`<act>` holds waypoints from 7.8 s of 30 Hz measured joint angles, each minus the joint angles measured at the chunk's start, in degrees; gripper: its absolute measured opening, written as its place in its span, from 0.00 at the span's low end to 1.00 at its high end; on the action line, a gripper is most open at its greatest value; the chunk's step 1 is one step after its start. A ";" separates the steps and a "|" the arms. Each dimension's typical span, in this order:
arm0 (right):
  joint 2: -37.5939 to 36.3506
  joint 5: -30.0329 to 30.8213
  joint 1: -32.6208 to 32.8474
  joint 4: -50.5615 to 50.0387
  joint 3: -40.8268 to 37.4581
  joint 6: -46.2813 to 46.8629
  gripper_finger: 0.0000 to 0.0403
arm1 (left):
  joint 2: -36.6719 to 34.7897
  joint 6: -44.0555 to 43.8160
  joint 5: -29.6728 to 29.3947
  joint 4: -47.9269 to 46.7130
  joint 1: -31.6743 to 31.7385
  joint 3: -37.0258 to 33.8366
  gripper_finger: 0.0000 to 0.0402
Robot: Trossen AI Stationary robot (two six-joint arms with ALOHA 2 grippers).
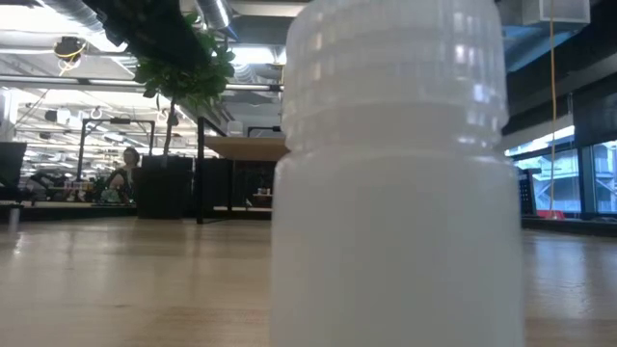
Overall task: Pick and place medicine bottles onto shelf by color
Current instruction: Put the top left pink pill bottle on the shelf, then put the middle right transparent pill bottle on the shelf aligned with the other transparent pill bottle
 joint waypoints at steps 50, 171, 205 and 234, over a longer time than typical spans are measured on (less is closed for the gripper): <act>2.78 -2.23 -1.31 1.94 -0.11 -0.06 0.33 | 0.00 0.01 0.00 -0.02 -0.01 0.00 0.70; -21.14 -6.97 54.12 -41.08 -22.09 76.98 0.58 | -0.04 0.64 14.82 -0.48 -0.13 0.02 0.70; -21.07 -19.10 56.10 -21.79 -39.58 79.45 0.58 | -0.04 14.19 16.54 7.76 -0.13 0.02 0.70; -21.07 -15.02 57.92 -20.18 -39.54 80.81 0.58 | -0.04 14.21 16.53 7.74 -0.13 0.02 0.70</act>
